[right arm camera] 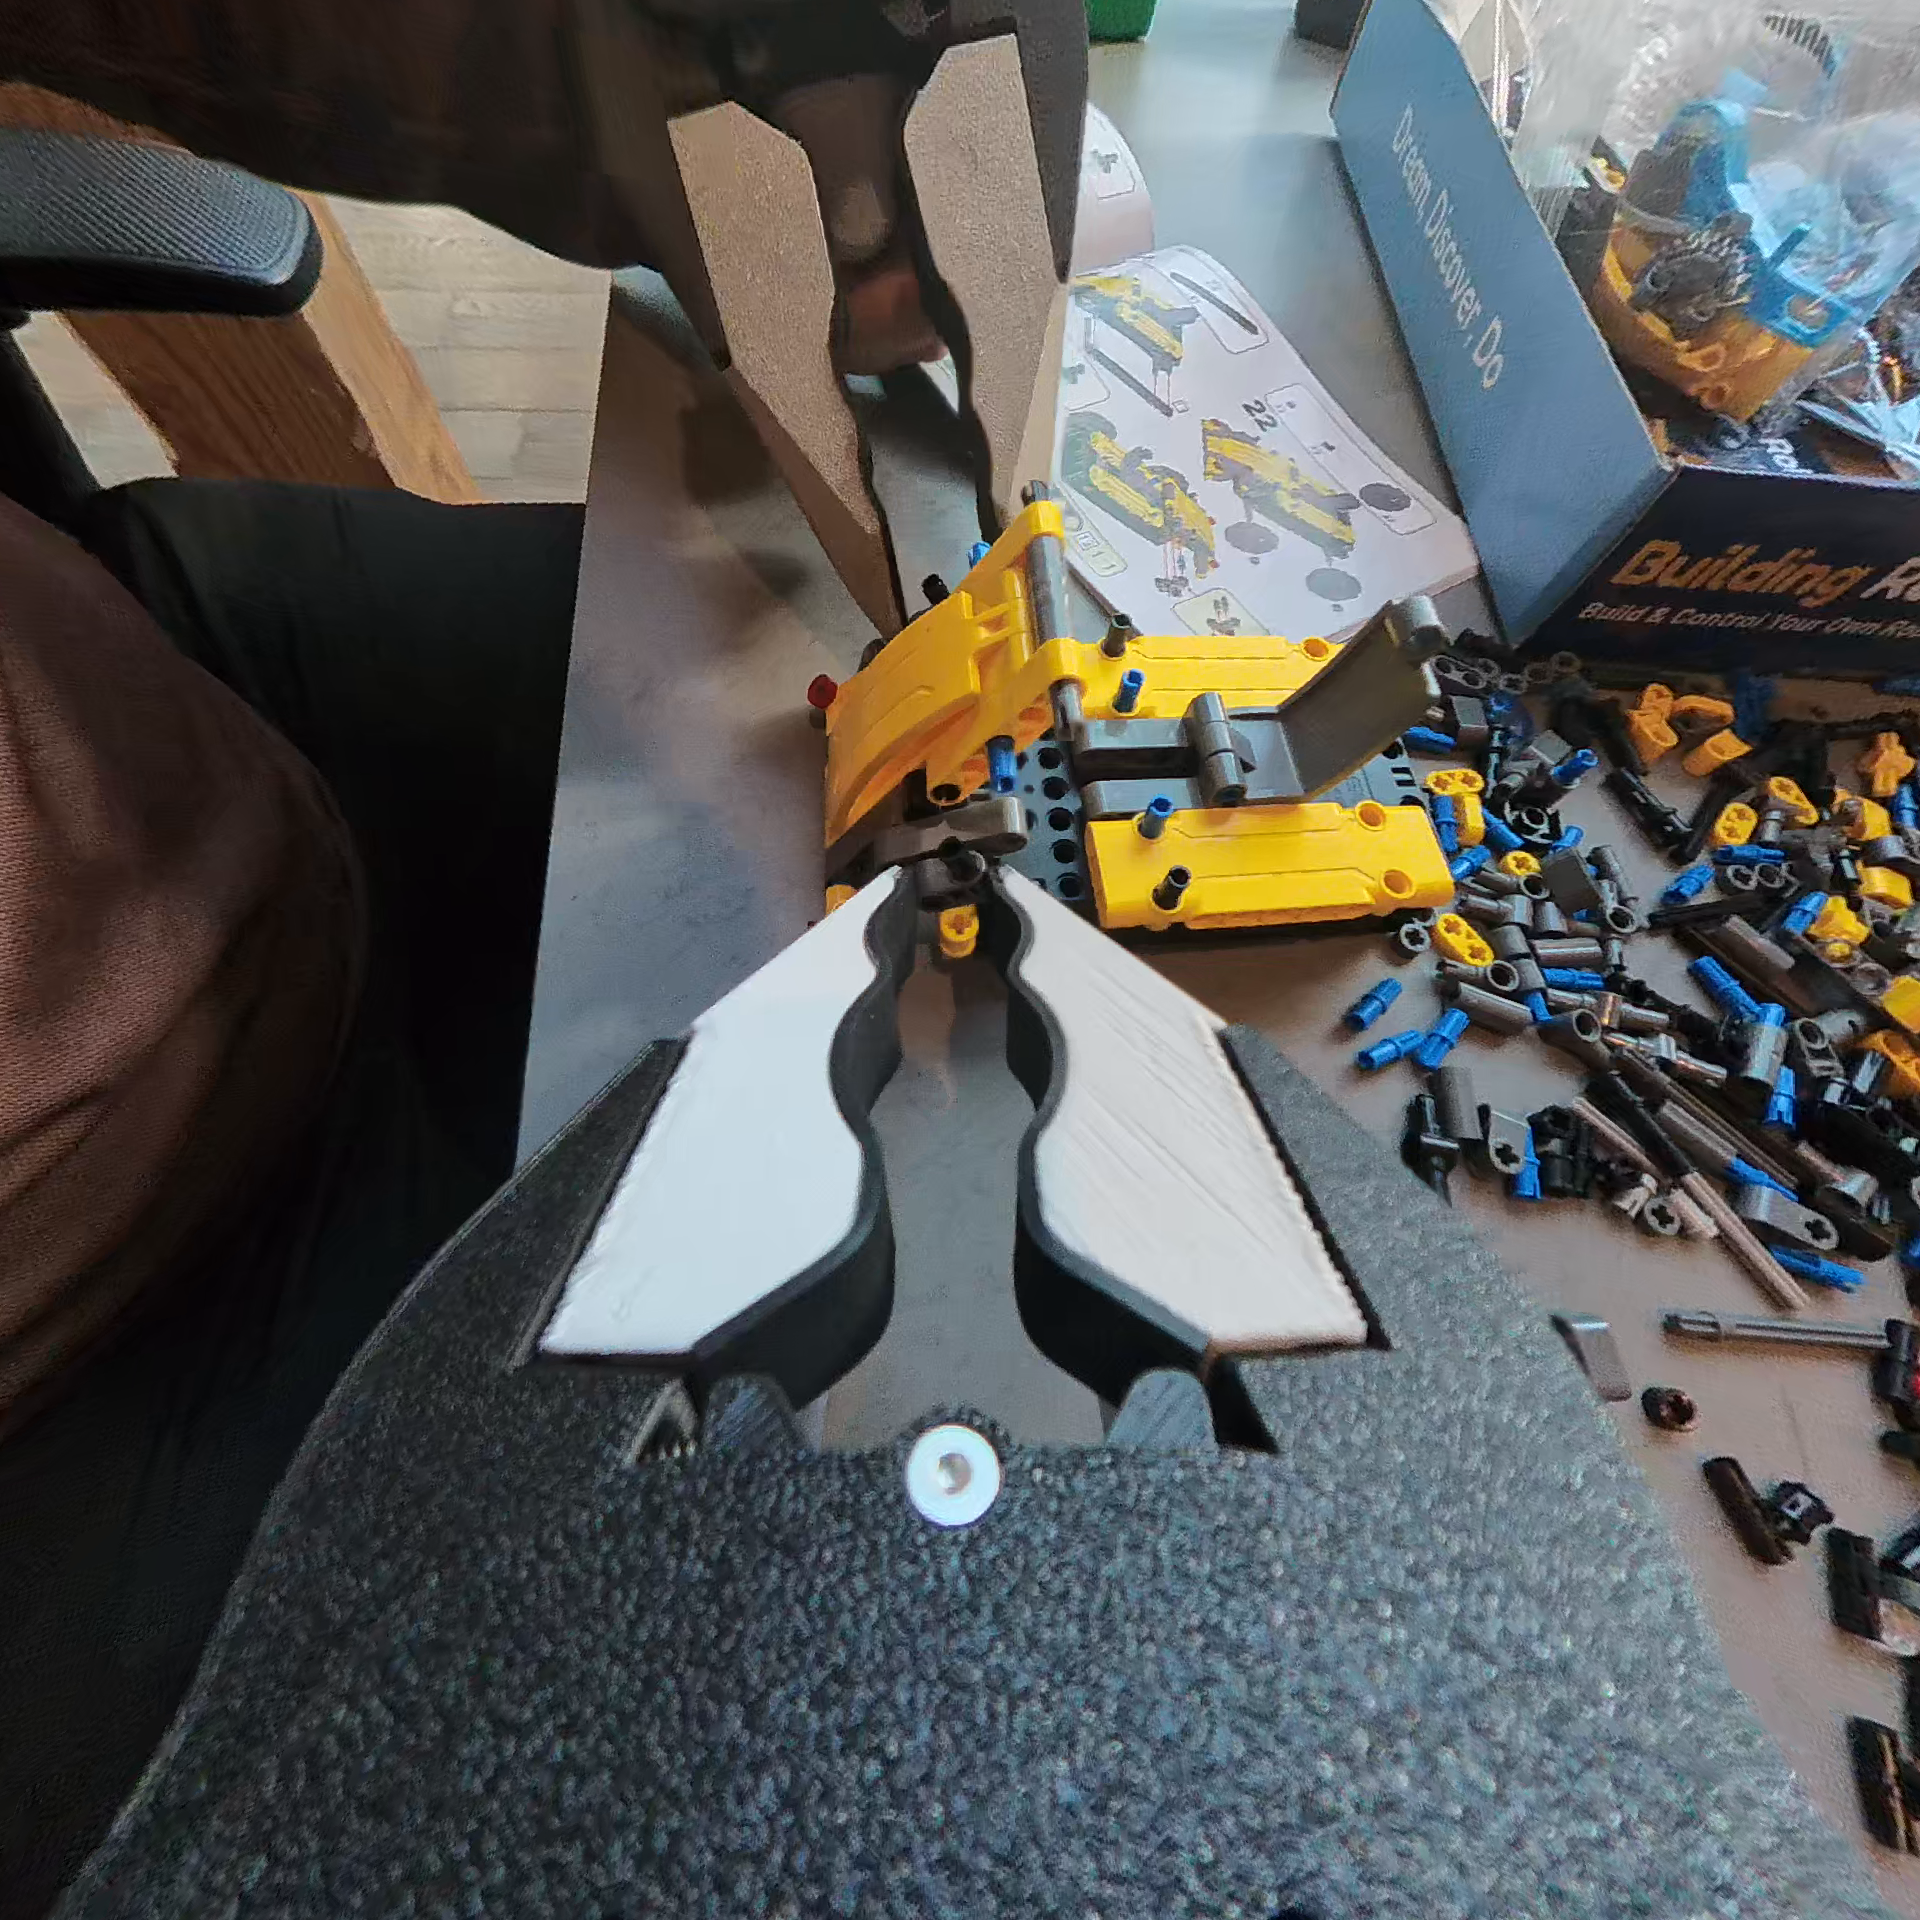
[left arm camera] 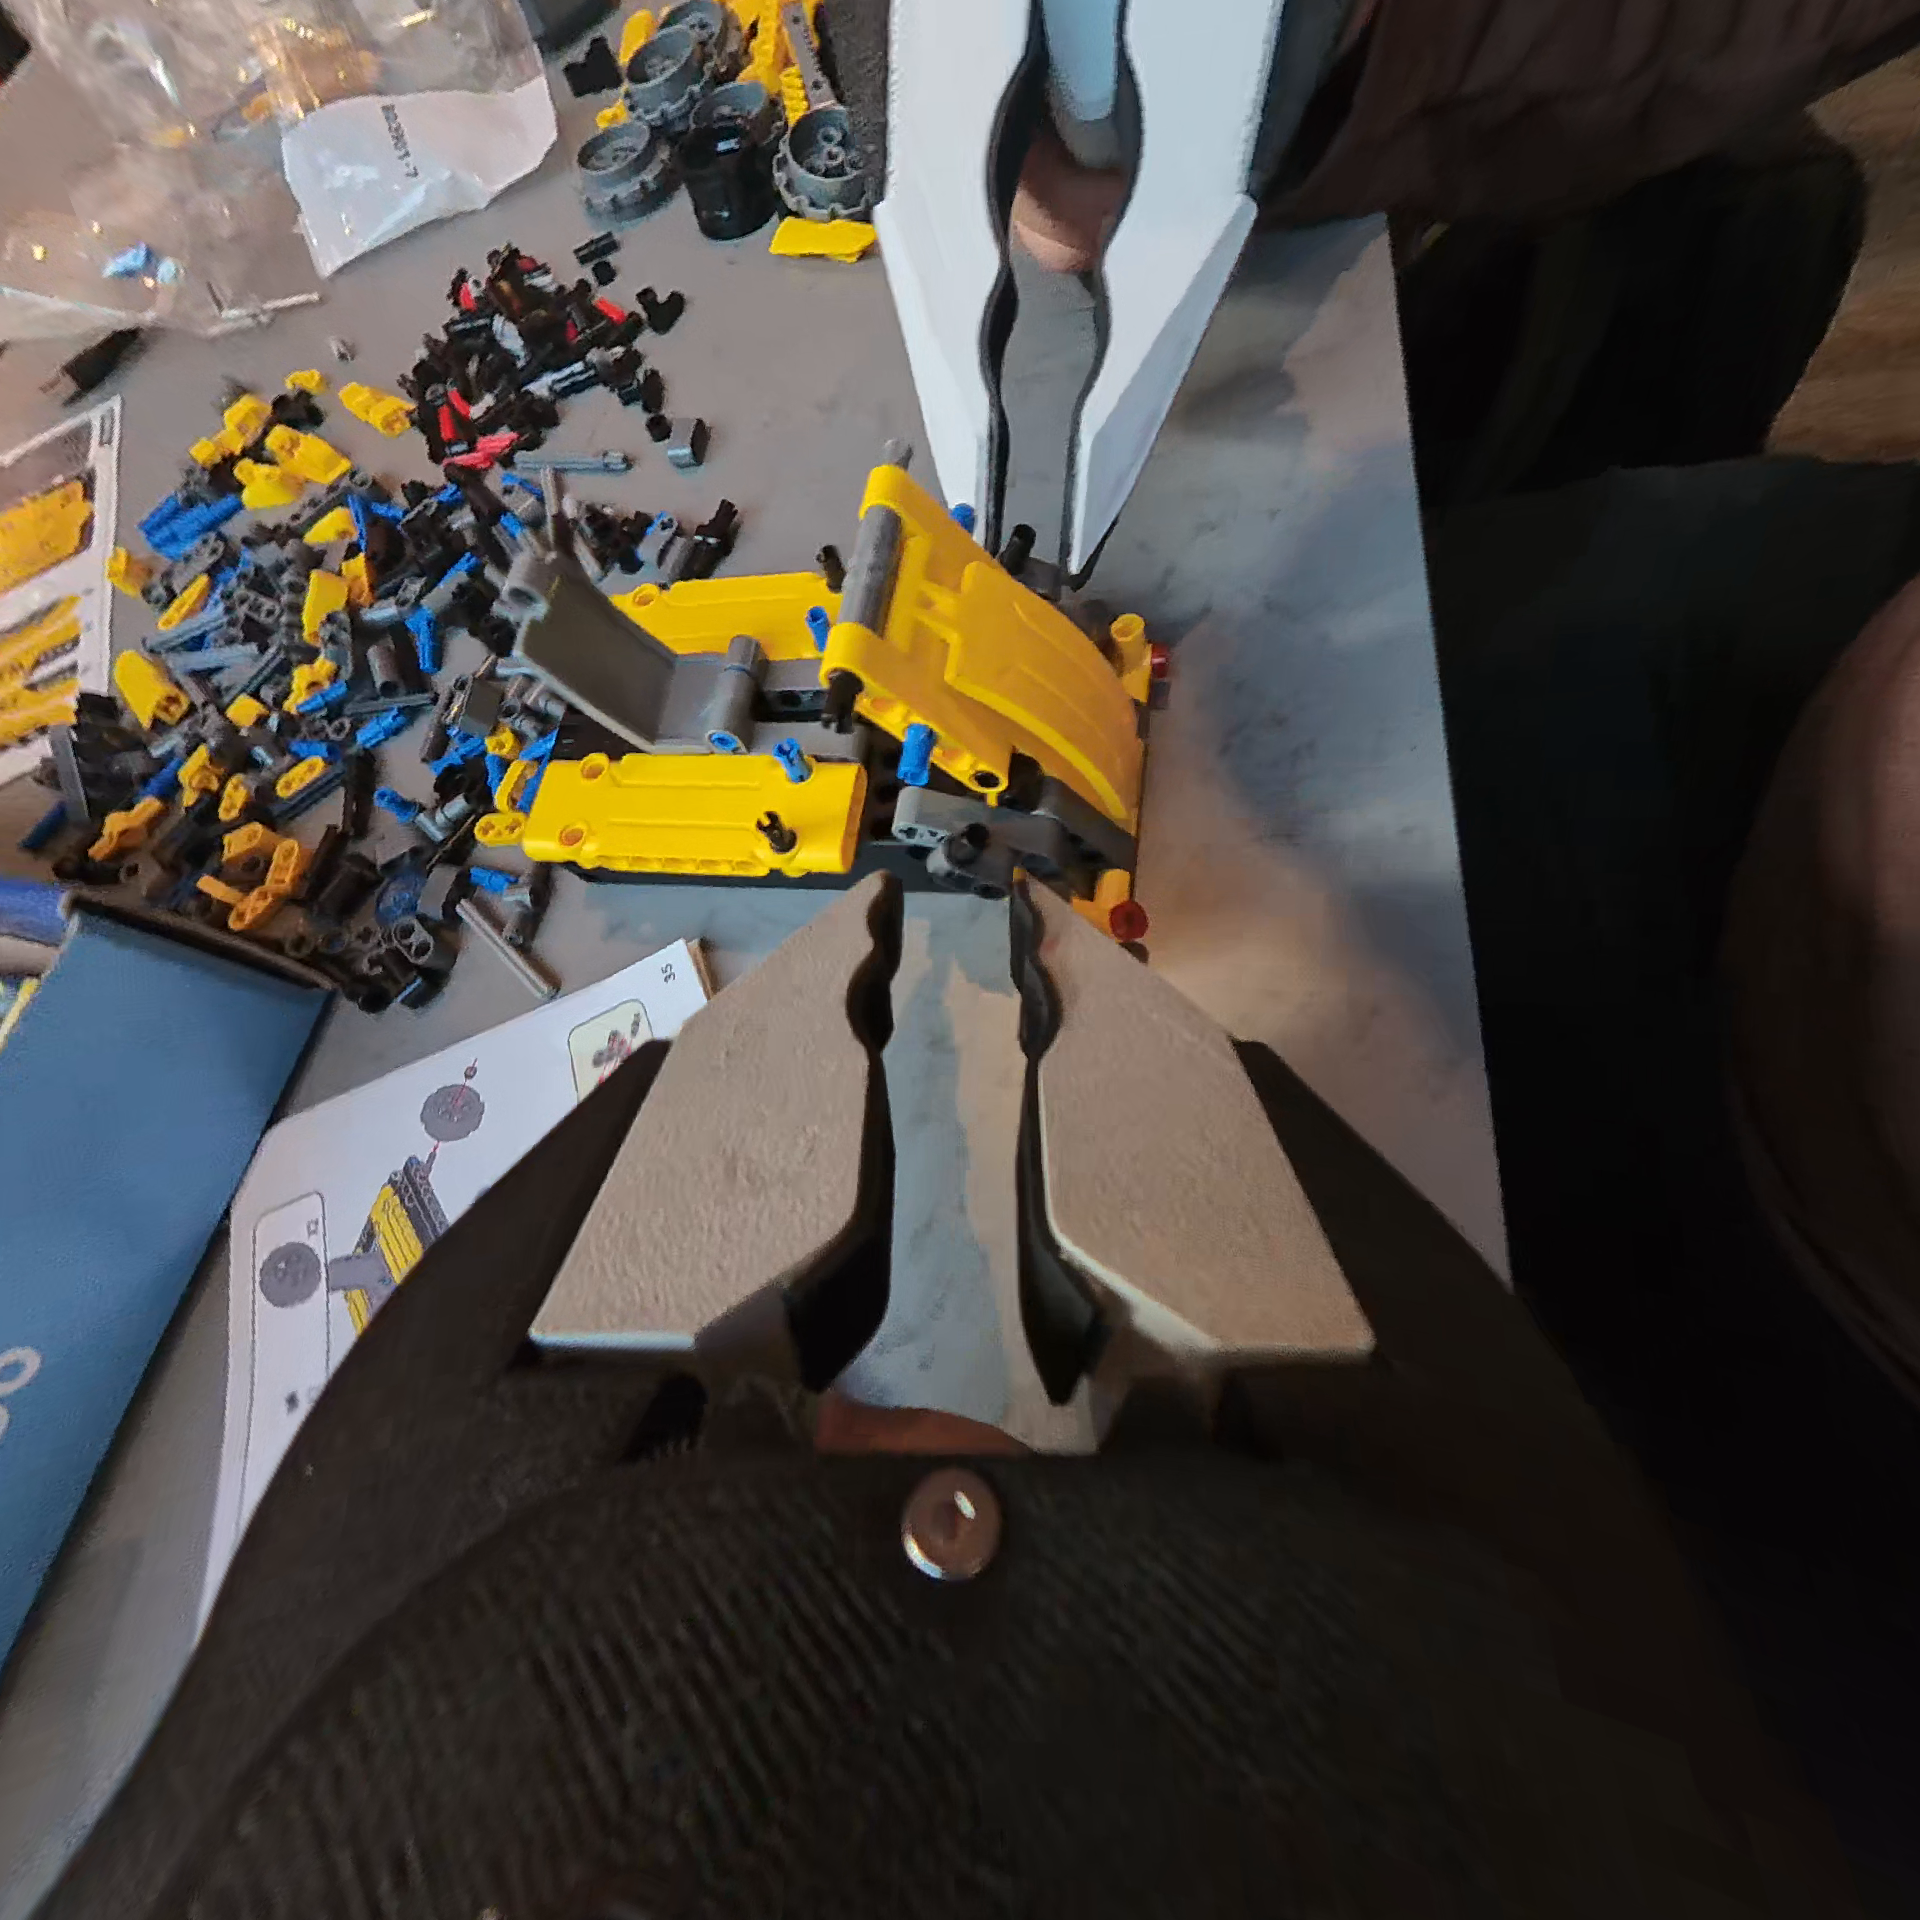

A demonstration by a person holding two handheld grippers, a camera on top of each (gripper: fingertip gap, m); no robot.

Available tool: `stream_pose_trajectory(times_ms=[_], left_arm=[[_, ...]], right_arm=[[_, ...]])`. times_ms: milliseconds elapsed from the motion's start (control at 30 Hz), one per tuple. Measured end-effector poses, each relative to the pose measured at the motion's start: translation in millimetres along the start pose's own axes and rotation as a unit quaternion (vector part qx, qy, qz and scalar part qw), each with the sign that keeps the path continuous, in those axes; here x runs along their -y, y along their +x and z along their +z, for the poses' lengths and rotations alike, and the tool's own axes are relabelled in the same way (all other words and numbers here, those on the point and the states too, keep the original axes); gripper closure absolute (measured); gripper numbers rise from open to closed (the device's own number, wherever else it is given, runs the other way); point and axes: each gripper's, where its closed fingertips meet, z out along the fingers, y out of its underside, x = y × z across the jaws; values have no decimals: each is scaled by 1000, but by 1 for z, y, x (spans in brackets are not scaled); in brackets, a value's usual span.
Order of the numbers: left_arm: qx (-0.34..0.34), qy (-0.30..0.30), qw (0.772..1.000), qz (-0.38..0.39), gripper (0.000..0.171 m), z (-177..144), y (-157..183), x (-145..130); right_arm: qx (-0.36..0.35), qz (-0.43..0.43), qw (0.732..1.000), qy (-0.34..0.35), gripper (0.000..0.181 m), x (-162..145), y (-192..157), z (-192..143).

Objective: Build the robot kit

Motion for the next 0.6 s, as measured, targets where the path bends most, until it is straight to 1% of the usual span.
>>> stream_pose_trajectory(times_ms=[33,133,233,267,300,333,433,600], left_arm=[[1,1,1000,13,157,1,1,1],[-2,-1,999,32,160,4,4,0],[-4,-3,999,43,160,7,5,-2],[-1,-3,999,42,157,7,4,-1],[2,-3,999,40,153,7,3,-1],[1,-2,999,39,152,7,3,0],[-4,7,999,44,159,8,5,0],[-5,18,999,46,160,5,7,2]], right_arm=[[1,-3,1000,0,175,0,-1,-1],[-19,-44,999,-8,171,-2,0,-2],[-26,-76,996,-31,169,-6,1,1],[-25,-78,996,-36,169,-7,2,2],[-24,-75,996,-38,169,-7,2,2],[-23,-68,997,-39,169,-7,3,2],[-20,-34,999,-34,170,-7,5,2],[-19,1,999,-28,172,-7,-1,1]])
